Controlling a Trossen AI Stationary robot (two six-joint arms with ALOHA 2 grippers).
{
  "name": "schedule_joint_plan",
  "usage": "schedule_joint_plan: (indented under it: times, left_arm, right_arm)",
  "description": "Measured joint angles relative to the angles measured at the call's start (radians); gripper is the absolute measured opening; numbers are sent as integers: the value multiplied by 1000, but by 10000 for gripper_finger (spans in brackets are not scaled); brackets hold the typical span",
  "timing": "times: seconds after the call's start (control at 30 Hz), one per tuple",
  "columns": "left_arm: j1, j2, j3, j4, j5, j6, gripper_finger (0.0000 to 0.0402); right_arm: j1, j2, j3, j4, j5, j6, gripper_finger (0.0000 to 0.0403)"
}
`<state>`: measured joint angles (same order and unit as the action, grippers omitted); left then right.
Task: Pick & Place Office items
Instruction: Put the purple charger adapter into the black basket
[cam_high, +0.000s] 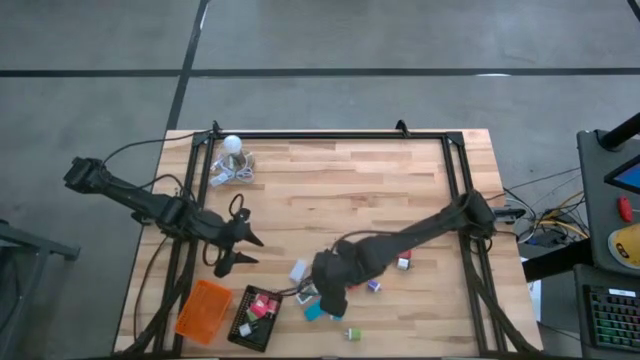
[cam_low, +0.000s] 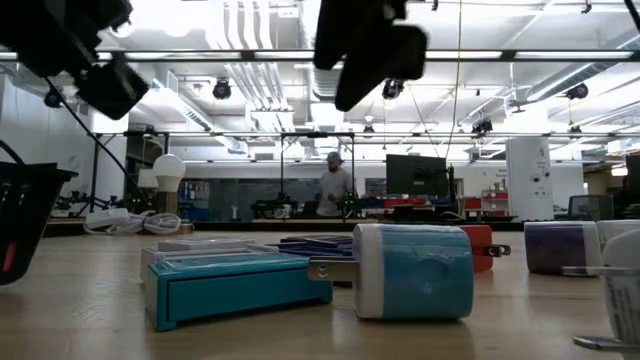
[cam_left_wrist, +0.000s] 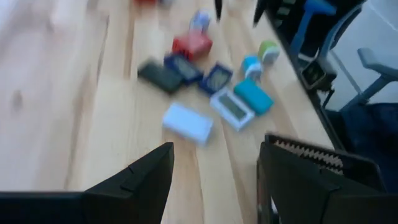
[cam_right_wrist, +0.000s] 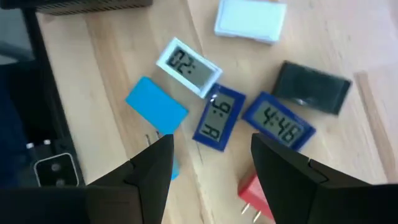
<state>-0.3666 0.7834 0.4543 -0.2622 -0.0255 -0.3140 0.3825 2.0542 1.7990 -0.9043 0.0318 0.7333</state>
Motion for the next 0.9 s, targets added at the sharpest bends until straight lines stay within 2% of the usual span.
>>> schedule_joint_plan:
  times: [0.17, 0.3, 0.5, 0.6, 0.73, 0.9]
  left_arm:
    - [1, 1, 0, 217, -5, 210, 243]
    - [1, 1, -1, 307, -5, 306, 243]
    - [2, 3, -2, 307, -5, 316, 243]
    - [2, 3, -2, 307, -5, 314, 243]
    - [2, 3, -2, 307, -5, 315, 243]
    - [2, 4, -2, 307, -5, 318, 243]
  right_arm:
    - [62, -6, 0, 5, 30, 98, 210]
    - [106, 4, 0, 28, 51, 166, 210]
    - [156, 8, -3, -48, 94, 323, 210]
    - [178, 8, -4, -161, 171, 420, 210]
    - [184, 8, -4, -344, 180, 542, 210]
    - [184, 8, -23, -431, 181, 564, 210]
